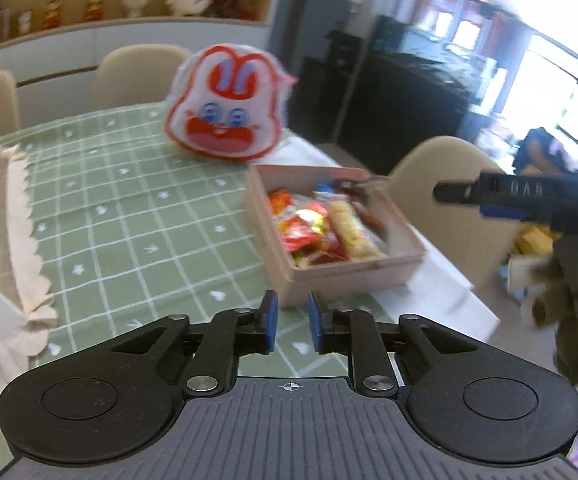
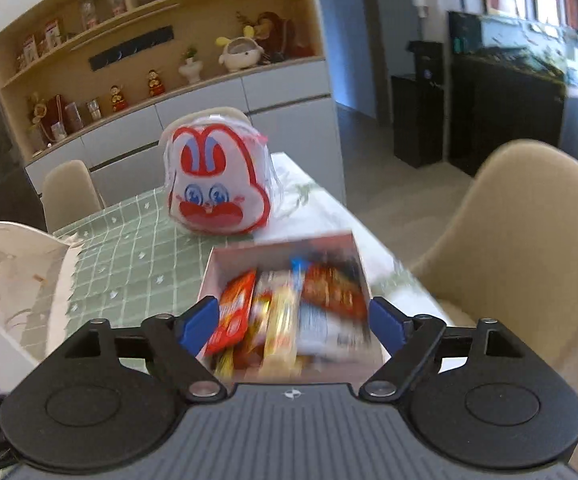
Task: Organize snacks
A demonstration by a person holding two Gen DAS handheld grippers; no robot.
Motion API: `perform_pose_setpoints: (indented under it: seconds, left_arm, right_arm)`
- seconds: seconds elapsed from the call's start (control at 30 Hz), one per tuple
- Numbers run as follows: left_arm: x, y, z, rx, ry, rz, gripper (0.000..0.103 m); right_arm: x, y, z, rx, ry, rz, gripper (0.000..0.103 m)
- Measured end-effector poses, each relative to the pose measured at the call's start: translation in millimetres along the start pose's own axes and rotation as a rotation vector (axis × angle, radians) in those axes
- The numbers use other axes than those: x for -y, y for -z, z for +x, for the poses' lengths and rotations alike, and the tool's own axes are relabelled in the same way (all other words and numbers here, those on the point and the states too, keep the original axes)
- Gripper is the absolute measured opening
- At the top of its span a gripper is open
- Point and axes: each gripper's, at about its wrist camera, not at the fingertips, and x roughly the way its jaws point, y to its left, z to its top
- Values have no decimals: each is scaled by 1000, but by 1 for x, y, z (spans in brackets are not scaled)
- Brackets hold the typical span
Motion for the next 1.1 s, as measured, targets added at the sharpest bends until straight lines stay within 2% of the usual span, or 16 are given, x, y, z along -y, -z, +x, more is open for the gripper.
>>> perform_pose_setpoints:
  seconds: [0.1,0.23,0.37,0.5,0.8,1.1]
  left_arm:
    - [11,12,-12,25,29,28,18]
    - [26,28,-28,56,0,60,17]
    - [33,41,-37,42,-30,78,17]
    - [37,49,-41,16,-24,93,17]
    - [39,57,-49,0,-35,81,17]
    - [40,60,-48,-23,-29,74,17]
  right_arm:
    - [-7,33,-19,-52,2,41,83]
    - [-19,75,-36,-123,18,77,83]
    - [-32,103,-54,-101,25,77,83]
    - [-45,112,-69,-47,53,28,83]
    - [-60,117,-72,-49,74,-48,83]
    - [-60,120,-73,-58,73,-56,83]
